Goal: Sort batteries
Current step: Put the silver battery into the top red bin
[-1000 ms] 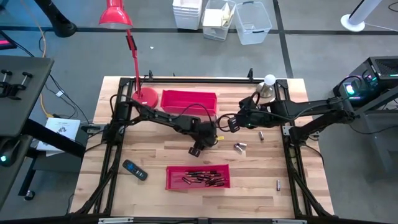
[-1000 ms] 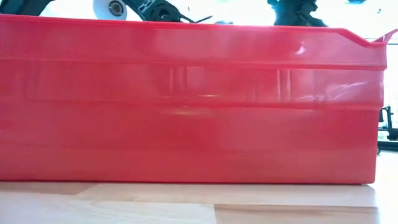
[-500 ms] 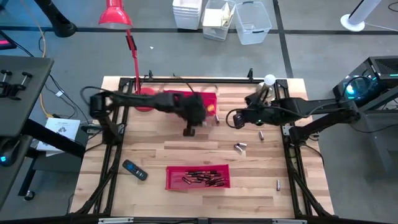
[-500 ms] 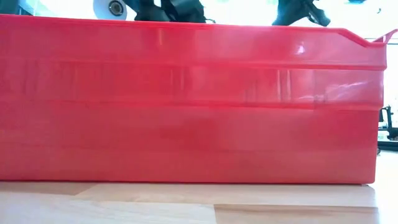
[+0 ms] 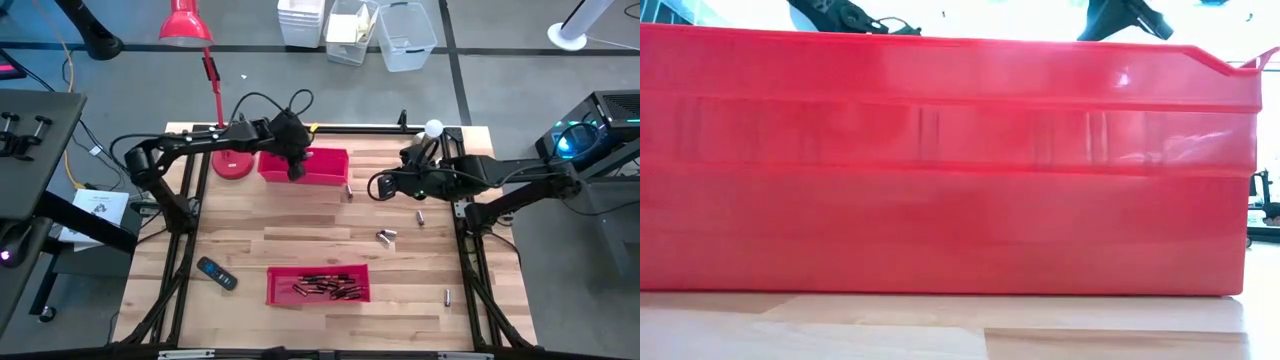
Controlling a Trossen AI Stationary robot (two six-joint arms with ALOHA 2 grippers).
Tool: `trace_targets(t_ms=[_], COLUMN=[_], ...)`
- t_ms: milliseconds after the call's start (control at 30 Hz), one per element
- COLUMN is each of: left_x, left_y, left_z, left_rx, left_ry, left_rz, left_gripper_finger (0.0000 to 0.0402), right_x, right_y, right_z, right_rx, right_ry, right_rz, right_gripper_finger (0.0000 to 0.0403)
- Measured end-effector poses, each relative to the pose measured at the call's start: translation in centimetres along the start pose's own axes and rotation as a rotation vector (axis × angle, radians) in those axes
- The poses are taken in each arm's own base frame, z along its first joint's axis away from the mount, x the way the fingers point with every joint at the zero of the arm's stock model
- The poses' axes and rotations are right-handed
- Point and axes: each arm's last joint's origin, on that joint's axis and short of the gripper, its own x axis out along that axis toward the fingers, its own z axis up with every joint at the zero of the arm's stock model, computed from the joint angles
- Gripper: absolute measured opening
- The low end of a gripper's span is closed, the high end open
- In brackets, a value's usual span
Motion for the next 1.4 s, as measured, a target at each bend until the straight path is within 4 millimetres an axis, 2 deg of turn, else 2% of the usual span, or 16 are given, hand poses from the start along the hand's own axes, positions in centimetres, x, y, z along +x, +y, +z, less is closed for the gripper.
trace_targets(t_ms=[133,267,433,567,700,833,967,1067,1200,1300,1400], left_x=[0.1,-1.0,-4.1,-7.4,-9.7,-10.4,-11.0,-11.4,-12.3,-13.0,-13.4], left_y=[-0.3,-1.0,-1.8,-1.8,-1.9,-3.2,-5.0,-5.9,-6.6,-6.8,-6.9], left_z=[0.6,2.1,3.3,3.0,0.9,-2.7,-6.0,-7.9,-9.1,-9.2,-9.2], left_rx=[0.033,-0.014,-0.033,-0.055,-0.166,-0.320,-0.397,-0.443,-0.462,-0.483,-0.488], left_ry=[-0.023,-0.081,-0.180,-0.278,-0.432,-0.581,-0.608,-0.575,-0.622,-0.658,-0.682], left_rz=[0.022,-0.036,-0.132,-0.169,-0.183,-0.267,-0.312,-0.228,-0.117,-0.087,-0.090], left_gripper_finger=[0.0166,0.0229,0.0249,0.0248,0.0247,0.0247,0.0247,0.0247,0.0247,0.0247,0.0247], right_x=[0.0,0.0,0.1,0.9,2.3,3.6,4.0,4.7,6.2,7.3,8.3], right_y=[0.0,0.1,0.3,0.8,1.3,0.9,-1.9,-4.6,-6.9,-7.1,-6.9], right_z=[0.0,-0.1,-0.6,-1.1,-2.1,-3.6,-5.4,-7.5,-10.6,-11.8,-12.4], right_rx=[0.015,0.016,-0.003,-0.027,-0.120,-0.308,-0.388,-0.278,-0.195,-0.260,-0.375], right_ry=[0.001,0.036,0.149,0.206,0.288,0.385,0.461,0.549,0.633,0.649,0.642], right_rz=[0.001,0.019,0.068,0.069,0.031,-0.079,-0.162,-0.084,0.047,0.161,0.191], right_gripper_finger=[0.0000,0.0000,0.0000,0.0000,0.0000,0.0006,0.0037,0.0075,0.0134,0.0171,0.0187])
